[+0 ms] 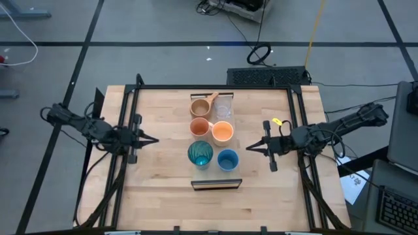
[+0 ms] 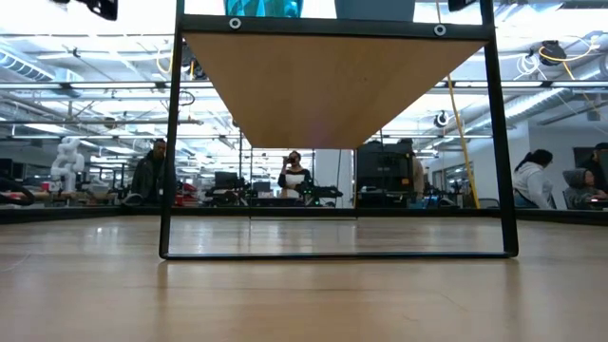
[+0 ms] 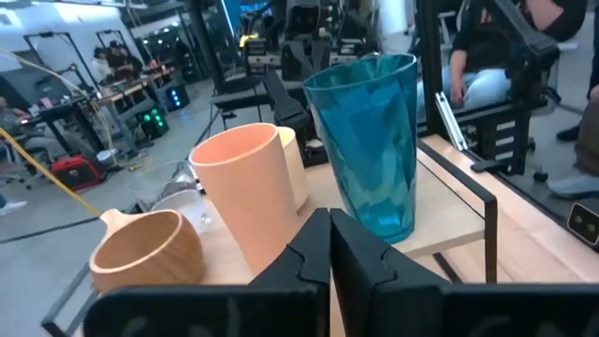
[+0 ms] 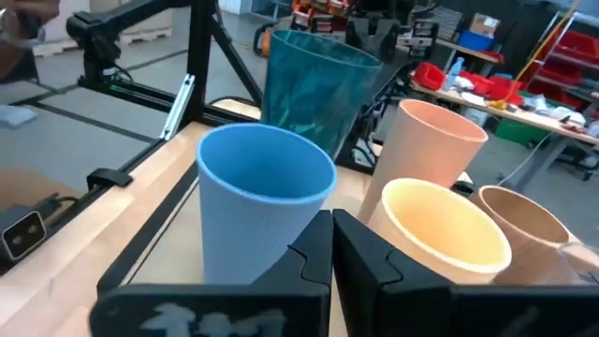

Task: Stack small to large cups/mugs on shelf
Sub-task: Return to Home Position

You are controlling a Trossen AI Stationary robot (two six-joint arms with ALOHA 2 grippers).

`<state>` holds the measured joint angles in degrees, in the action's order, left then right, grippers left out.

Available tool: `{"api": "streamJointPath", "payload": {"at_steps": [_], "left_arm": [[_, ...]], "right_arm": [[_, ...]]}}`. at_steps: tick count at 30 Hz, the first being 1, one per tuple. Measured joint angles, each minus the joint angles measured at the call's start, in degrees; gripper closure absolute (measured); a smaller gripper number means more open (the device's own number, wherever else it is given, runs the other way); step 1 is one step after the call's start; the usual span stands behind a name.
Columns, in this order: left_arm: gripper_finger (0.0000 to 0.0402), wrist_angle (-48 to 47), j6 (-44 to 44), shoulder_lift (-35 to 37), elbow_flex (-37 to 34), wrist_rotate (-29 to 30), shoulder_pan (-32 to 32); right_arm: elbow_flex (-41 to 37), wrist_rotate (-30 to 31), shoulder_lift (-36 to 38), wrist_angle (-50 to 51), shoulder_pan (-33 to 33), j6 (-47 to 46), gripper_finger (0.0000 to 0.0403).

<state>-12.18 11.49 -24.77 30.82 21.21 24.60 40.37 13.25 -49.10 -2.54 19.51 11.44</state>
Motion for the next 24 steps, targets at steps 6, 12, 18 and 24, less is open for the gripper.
{"api": "streamJointPath", "payload": {"at_steps": [6, 12, 18, 24], "left_arm": [[0.0399, 6.7, 0.2, 2.6, -6.9, -2.9, -1.5], [0.0391, 13.1, 0.0, 4.2, -12.7, -3.4, -3.1], [0.0395, 17.2, -0.6, 4.7, -16.4, -5.4, -5.0], [0.0399, 21.5, -1.5, 4.7, -19.4, -6.9, -6.6]], "right_arm": [[-6.7, -1.9, 4.2, -6.3, -1.4, -0.2, 0.0403], [-12.8, -4.6, 8.8, -9.5, -3.0, -1.7, 0.0403], [-16.2, -6.0, 11.0, -9.7, -3.1, -2.1, 0.0403], [-19.1, -6.1, 11.4, -12.6, -3.1, -1.6, 0.0403]]}}
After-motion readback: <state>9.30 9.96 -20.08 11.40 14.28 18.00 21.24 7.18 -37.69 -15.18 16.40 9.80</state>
